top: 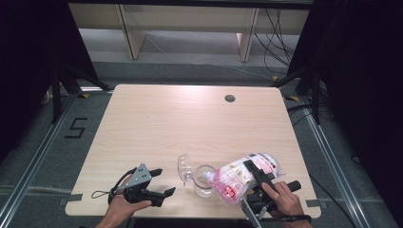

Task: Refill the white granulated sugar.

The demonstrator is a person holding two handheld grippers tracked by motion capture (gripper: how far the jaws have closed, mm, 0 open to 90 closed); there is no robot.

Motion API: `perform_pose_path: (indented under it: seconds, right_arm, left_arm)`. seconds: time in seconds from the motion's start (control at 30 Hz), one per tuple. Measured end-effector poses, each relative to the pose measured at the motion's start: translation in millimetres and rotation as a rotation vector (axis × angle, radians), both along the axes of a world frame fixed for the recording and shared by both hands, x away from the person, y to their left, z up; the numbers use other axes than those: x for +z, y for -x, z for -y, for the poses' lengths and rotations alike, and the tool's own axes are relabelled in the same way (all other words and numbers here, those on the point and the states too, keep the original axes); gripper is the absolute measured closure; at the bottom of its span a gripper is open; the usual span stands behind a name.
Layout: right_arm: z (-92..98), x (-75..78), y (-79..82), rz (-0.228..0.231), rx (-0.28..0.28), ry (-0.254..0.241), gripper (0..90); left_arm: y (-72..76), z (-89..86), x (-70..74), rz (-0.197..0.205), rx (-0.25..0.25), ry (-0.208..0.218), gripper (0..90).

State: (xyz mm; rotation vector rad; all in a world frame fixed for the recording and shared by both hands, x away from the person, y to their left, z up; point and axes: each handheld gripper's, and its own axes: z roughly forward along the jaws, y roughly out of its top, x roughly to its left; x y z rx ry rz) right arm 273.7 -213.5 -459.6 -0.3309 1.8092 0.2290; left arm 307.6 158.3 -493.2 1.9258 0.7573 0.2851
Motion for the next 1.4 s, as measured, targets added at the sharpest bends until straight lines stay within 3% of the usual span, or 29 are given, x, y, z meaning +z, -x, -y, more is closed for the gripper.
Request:
perform_pose_path:
  seconds: [0.03, 0.2, 0.3, 0.33, 0.43, 0.5, 0.73, 0.8, 0.97, 1.1, 1.13, 1.2, 1.23, 1.27, 1.4]
  right_arm:
    - [-0.9, 2.6, 1.0, 0.003, -0.008, 0.035, 44.0]
    - [-2.6, 1.9, 0.4, 0.028, 0.002, 0.058, 44.2]
    - [-2.3, 0.4, 1.0, 0.028, -0.006, 0.033, 44.2]
    - [-4.0, 3.6, -0.2, 0.057, 0.018, 0.078, 44.3]
    - [-3.9, 2.1, 0.4, 0.038, 0.004, 0.087, 44.4]
    - [-4.5, 3.2, 0.1, 0.062, 0.015, 0.105, 44.6]
    - [-3.6, 5.2, 0.3, 0.073, 0.000, 0.138, 44.8]
    - [-4.0, 5.2, -1.2, 0.111, 0.032, 0.134, 44.9]
    - [-4.7, 5.8, -2.4, 0.105, 0.043, 0.156, 45.1]
    - [-5.4, 4.8, -1.3, 0.078, 0.013, 0.164, 45.3]
    - [-6.9, 7.5, -1.8, 0.105, 0.036, 0.181, 45.4]
    - [-6.7, 6.2, -1.9, 0.097, 0.026, 0.174, 45.6]
    - [-7.7, 3.9, -0.7, 0.108, 0.002, 0.196, 46.0]
    - [-9.2, 5.1, -1.8, 0.127, 0.021, 0.211, 46.1]
    - [-8.5, 4.6, -1.2, 0.108, 0.015, 0.189, 46.6]
  left_arm:
    - [-0.2, 0.2, -0.6, -0.003, -0.005, 0.003, 16.7]
    - [-0.2, 0.3, -0.6, -0.001, -0.008, 0.001, 16.7]
    - [0.2, 0.0, -0.1, 0.001, -0.005, -0.005, 16.7]
    - [0.0, -0.3, 0.0, 0.003, -0.007, -0.006, 16.7]
    - [-0.1, 0.1, -0.3, 0.000, -0.007, -0.002, 16.7]
    - [-0.2, 0.4, -0.6, 0.000, -0.009, 0.000, 16.7]
    - [-0.1, 0.5, -0.7, 0.001, -0.010, 0.001, 16.7]
    - [0.6, 1.4, -0.3, 0.002, -0.003, 0.005, 16.7]
    - [0.8, 0.6, 0.2, 0.002, -0.006, -0.002, 16.7]
    - [0.5, 1.2, -0.2, 0.003, -0.012, 0.005, 16.7]
    - [0.5, 1.2, -0.2, 0.003, -0.012, 0.005, 16.7]
    - [0.6, 1.3, -0.3, 0.002, -0.010, 0.004, 16.7]
    - [0.3, 1.3, -0.5, 0.003, -0.011, 0.002, 16.7]
    - [0.3, 1.5, -0.6, 0.002, -0.011, 0.003, 16.7]
    - [0.4, 1.3, -0.5, 0.004, -0.012, 0.002, 16.7]
